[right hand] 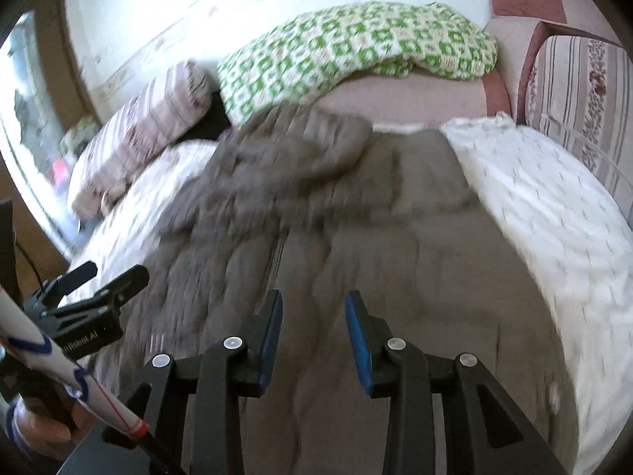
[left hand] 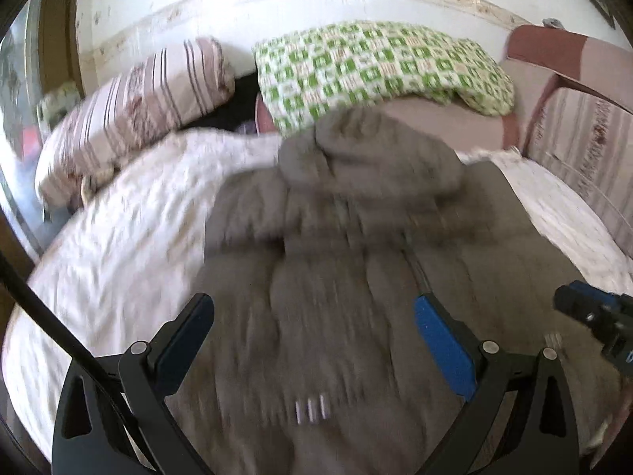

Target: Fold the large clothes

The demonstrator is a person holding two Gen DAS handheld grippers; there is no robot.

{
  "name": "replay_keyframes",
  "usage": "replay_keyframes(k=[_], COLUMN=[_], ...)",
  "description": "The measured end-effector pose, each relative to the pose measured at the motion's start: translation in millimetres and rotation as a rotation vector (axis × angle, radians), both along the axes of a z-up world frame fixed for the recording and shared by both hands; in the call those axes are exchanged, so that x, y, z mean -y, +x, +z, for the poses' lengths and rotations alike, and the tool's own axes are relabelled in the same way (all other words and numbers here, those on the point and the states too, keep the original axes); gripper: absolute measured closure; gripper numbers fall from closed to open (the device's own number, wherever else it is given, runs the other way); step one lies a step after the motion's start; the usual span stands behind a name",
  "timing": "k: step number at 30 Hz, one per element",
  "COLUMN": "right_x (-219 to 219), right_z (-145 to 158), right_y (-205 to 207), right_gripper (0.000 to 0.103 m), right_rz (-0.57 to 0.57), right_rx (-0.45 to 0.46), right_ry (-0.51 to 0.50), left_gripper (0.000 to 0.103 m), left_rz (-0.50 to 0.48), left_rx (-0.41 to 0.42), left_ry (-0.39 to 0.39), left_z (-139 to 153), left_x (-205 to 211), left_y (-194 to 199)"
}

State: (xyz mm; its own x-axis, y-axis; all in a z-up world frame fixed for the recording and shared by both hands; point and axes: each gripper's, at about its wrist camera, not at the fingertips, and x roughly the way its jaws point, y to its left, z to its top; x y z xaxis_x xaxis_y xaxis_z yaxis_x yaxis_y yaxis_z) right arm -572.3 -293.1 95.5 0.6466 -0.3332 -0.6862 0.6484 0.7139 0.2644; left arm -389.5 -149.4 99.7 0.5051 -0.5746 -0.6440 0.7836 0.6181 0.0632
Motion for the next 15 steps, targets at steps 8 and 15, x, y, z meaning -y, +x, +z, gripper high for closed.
replay_keyframes(k=[8, 15], right_x=[-51, -43], right_z=[-34, -58], right_y=[-51, -67], right_gripper=[0.067, 0.066], right_rz=[-0.003, -0.078], right_rx=[-0.1, -0.148], right_ry=[0.004, 0.033], left_gripper=[0.002, 0.002], left_rz=[0.119, 0.2], left_rx=[-0.041, -0.052], left_ry=[0.107, 0.165], left_z=[-50, -79], left_x=[-94, -104], left_y=[-21, -8])
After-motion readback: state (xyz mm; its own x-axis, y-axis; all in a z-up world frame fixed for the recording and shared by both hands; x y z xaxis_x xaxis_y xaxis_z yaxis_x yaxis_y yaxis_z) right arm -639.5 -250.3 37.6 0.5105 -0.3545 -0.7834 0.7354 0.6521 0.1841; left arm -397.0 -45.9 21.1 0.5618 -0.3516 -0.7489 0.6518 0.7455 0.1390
